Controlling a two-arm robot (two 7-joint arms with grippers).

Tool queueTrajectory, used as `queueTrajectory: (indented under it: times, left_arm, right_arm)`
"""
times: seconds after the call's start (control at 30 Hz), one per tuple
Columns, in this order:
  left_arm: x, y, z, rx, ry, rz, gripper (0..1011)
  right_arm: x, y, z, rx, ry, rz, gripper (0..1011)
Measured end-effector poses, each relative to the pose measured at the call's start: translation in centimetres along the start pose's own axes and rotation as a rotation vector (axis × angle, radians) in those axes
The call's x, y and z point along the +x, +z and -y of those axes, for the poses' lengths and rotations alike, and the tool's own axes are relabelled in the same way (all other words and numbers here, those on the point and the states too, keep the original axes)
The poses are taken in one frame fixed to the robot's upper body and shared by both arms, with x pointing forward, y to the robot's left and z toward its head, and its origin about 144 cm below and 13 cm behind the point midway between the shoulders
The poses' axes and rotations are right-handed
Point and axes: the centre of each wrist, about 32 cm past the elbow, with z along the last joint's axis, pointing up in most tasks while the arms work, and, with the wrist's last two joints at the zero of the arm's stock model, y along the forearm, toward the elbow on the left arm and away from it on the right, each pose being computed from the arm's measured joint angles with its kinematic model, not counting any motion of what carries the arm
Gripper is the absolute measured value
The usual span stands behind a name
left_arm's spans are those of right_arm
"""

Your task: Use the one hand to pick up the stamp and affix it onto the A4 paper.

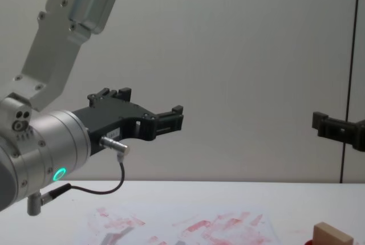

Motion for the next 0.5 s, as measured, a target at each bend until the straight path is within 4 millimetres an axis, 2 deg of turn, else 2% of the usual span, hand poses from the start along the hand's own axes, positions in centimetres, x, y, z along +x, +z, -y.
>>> queueTrajectory:
  times: [0.5]
  left_arm:
    - [0.00, 0.00, 0.00, 0.000, 0.000, 0.000, 1002]
  right_arm:
    - [0.38, -0.63, 0.05, -0.062, 0.045, 0.018, 1001]
